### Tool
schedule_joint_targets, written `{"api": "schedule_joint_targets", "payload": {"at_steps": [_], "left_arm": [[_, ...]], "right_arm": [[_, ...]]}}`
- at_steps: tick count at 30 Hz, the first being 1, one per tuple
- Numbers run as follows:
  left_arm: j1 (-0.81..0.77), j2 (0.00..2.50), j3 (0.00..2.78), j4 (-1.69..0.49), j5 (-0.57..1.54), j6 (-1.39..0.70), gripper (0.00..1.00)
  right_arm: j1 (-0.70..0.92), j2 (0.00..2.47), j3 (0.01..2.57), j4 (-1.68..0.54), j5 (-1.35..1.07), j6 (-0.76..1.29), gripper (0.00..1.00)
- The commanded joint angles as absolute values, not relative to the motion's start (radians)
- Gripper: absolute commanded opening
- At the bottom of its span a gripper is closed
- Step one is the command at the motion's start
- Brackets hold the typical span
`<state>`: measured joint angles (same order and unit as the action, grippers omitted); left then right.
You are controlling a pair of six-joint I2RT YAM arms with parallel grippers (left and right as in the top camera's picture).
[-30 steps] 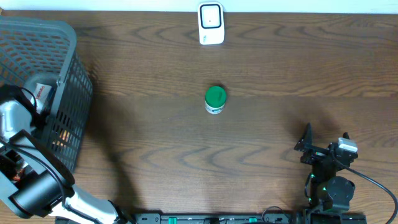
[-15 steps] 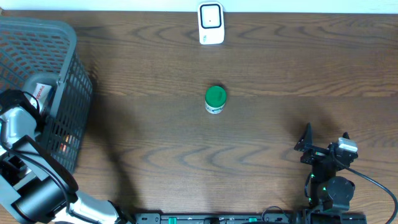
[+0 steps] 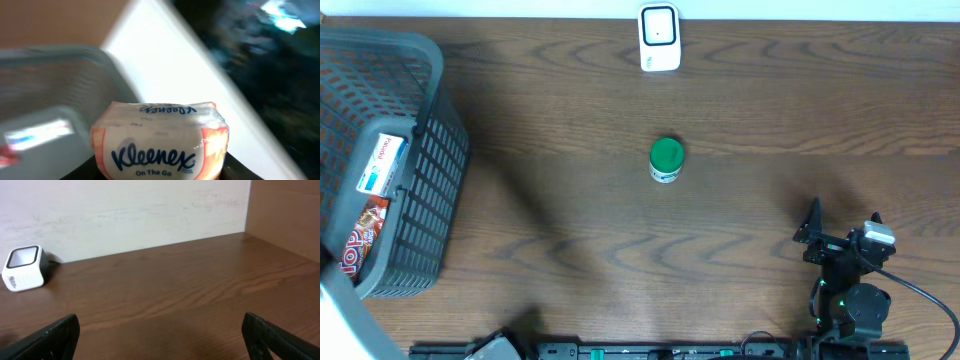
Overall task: Scan the item barcode
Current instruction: 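Carry the orange packet past the scanner and place it right of bottle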
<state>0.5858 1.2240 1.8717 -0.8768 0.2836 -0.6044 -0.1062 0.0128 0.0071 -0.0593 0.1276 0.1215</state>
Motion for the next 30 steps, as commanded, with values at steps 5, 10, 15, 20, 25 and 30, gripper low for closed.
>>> {"api": "schedule_joint_targets", "payload": {"at_steps": [5,10,15,20,25,30], "left_arm": [[0.062,1.275,1.807,-0.957,0.282,-0.815,0.53],[-0.327,1.423,1.768,-0.957,-0.033,-0.958,0.53],[-0.616,1.689,1.768,-0.879,-0.171,-1.173,0.53],[-0.748,1.917,1.768,-0.798,-0.184,-1.44,0.53],[-0.841,2.107,1.768,-0.712,-0.172,-1.6,0.53],[-0.896,2.232,1.768,-0.679,-0.168,-1.691,0.53]], "right_arm": [[-0.103,0.009,0.006,-0.063,0.13,0.115,0.99],[-0.103,0.009,0.006,-0.063,0.13,0.115,0.99],[-0.103,0.009,0.006,-0.063,0.129,0.115,0.99],[-0.103,0.009,0.006,-0.063,0.13,0.115,0.99],[-0.092,0.009,0.006,-0.063,0.129,0.115,0.99],[-0.072,0.009,0.006,-0.063,0.13,0.115,0.99]]}}
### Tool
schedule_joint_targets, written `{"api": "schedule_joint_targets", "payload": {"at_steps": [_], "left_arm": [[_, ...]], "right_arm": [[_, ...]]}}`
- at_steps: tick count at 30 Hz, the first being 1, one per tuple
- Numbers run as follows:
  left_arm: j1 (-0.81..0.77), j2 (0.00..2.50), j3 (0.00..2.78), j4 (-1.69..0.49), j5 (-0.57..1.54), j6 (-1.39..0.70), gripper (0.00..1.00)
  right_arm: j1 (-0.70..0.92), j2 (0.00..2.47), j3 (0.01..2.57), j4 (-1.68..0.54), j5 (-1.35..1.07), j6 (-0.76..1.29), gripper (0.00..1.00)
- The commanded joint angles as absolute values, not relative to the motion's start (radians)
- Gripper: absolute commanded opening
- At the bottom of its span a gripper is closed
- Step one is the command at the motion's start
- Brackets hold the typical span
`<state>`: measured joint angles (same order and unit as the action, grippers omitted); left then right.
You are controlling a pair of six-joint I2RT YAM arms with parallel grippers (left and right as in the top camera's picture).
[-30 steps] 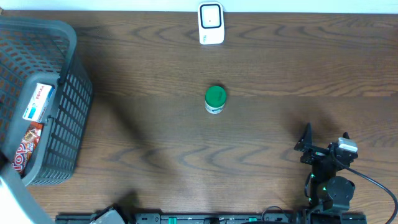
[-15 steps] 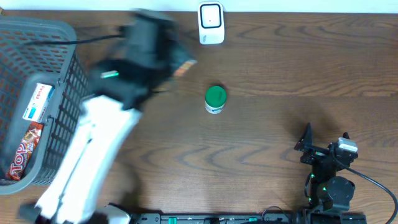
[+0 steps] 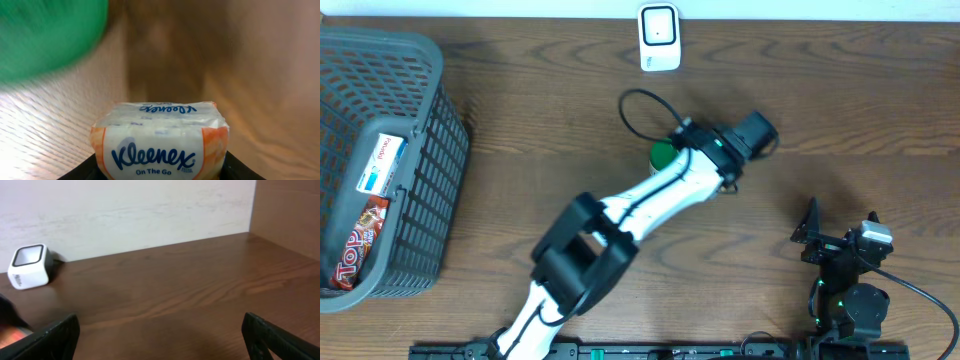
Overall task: Scan the item barcode
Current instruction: 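Carry the orange packet past the scanner and place it right of bottle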
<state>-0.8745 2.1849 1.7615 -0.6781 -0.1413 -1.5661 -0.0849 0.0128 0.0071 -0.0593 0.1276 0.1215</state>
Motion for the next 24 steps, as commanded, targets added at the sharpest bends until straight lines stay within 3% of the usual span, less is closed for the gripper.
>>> {"api": "schedule_joint_targets", "payload": {"at_steps": [1,4,5,6,7,8,19,24], "left_arm": [[-0.901,2.246,1.768,-0.679,-0.165,-1.711,0.53],[-0.915,2.296,1.768,-0.669,-0.128,-1.76,0.53],[-0.916,2.301,1.768,-0.655,-0.113,-1.759,0.58],[-0.916,2.302,1.768,-0.642,-0.083,-1.736,0.66],[-0.916,2.295,1.771,-0.619,-0.061,-1.683,0.85],[-0.916,2.278,1.776,-0.587,-0.057,-1.585,0.96],[-0.899,1.813,1.841,-0.529,-0.128,-0.913,0.98],[-0.807,1.53,1.842,-0.568,-0.272,-0.454,0.98]], "right_arm": [[-0.071,0.009,0.006,-0.063,0.13,0.115,0.99],[-0.071,0.009,0.006,-0.063,0.13,0.115,0.99],[-0.071,0.009,0.006,-0.063,0.129,0.115,0.99],[-0.071,0.009,0.006,-0.063,0.129,0.115,0.99],[-0.071,0.009,0.006,-0.063,0.129,0.115,0.99],[-0.071,0.009,0.006,-0.063,0.129,0.115,0.99],[-0.071,0.009,0.006,-0.063,0.129,0.115,0.99],[-0.071,0.009,0.006,-0.063,0.13,0.115,0.99]]}}
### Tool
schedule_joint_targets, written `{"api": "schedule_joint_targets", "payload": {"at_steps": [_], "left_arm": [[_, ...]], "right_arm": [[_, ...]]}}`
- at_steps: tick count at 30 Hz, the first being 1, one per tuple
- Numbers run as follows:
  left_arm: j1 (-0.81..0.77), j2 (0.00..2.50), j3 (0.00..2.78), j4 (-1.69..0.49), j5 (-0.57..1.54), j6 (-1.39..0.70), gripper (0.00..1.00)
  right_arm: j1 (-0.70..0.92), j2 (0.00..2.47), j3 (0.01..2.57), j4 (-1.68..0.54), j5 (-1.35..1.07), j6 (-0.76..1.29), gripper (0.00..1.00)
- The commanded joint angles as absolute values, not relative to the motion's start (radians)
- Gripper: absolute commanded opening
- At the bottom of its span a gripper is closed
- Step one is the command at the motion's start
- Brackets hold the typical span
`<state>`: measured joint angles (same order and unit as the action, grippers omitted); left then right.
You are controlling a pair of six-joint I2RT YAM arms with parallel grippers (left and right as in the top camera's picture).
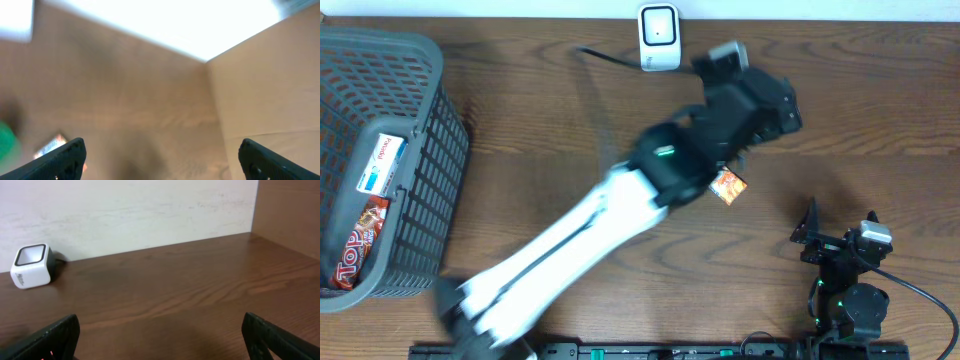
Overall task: Scan the item barcode
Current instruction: 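Carry the orange packet past the scanner and place it right of bottle, then reach into the basket and grasp the white Panadol box with left gripper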
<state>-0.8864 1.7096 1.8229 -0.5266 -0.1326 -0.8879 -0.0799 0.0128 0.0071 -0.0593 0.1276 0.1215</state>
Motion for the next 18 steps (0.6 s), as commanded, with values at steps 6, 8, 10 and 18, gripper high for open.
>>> {"api": "schedule_joint_targets", "payload": {"at_steps": [6,8,10,18], "left_arm": [[-0.201,1.204,1.842,-0.875,-0.569,-0.381,0.98],[0.069,1.171,1.842,-0.981,-0.558,-0.527,0.99],[0.243,1.176,1.836,-1.059,-0.494,-0.627,0.99],[0.622,1.431,1.784,-1.116,-0.191,-0.571,0.98]], "right_arm": [[-0.07,0.009,0.006,-0.063,0.13,0.115,0.99],[-0.07,0.009,0.006,-0.063,0.129,0.115,0.99],[-0.07,0.009,0.006,-0.063,0.129,0.115,0.99],[-0.07,0.009,0.006,-0.063,0.129,0.115,0.99]]}}
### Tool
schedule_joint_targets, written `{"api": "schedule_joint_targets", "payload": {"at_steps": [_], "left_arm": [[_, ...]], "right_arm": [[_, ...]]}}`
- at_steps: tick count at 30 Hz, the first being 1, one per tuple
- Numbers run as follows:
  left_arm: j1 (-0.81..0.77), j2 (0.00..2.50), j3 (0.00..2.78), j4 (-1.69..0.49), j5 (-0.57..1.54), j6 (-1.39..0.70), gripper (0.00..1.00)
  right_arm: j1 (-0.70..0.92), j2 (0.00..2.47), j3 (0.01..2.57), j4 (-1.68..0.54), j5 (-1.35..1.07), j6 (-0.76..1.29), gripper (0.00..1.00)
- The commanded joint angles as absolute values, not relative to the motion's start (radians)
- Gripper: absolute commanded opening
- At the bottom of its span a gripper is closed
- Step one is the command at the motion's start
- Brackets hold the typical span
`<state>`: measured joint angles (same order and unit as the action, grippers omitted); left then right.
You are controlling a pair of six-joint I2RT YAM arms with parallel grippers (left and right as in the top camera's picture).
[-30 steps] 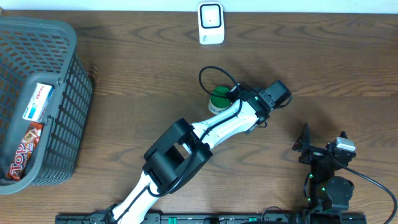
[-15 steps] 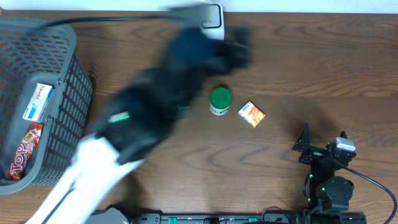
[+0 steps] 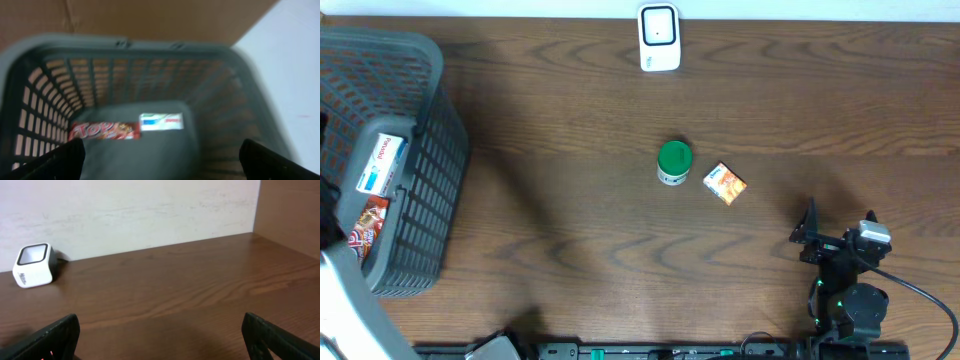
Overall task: Scan the item barcode
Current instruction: 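Reach into the basket and grasp the white Panadol box with left gripper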
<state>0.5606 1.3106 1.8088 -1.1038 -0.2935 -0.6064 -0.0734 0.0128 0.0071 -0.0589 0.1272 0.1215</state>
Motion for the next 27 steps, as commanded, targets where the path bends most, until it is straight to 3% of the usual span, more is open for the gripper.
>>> {"api": "schedule_joint_targets", "payload": {"at_steps": [1,8,12,22,27], "left_arm": [[0.63,1.459,1.784,-1.113,-0.191,-0.54,0.98],[0.638,1.711,1.784,-1.137,-0.146,-0.301,0.98],[0.638,1.836,1.784,-1.091,0.059,0.175,0.98],[0.638,2.01,1.784,-1.018,0.06,0.484,0.98],[0.639,2.045,1.784,-0.913,0.06,0.535,0.98]], "right_arm": [[-0.07,0.009,0.006,-0.063,0.13,0.115,0.99],[-0.07,0.009,0.006,-0.063,0.129,0.115,0.99],[-0.07,0.009,0.006,-0.063,0.129,0.115,0.99],[-0.07,0.009,0.006,-0.063,0.13,0.115,0.99],[-0.07,0.009,0.006,-0.063,0.129,0.115,0.99]]}}
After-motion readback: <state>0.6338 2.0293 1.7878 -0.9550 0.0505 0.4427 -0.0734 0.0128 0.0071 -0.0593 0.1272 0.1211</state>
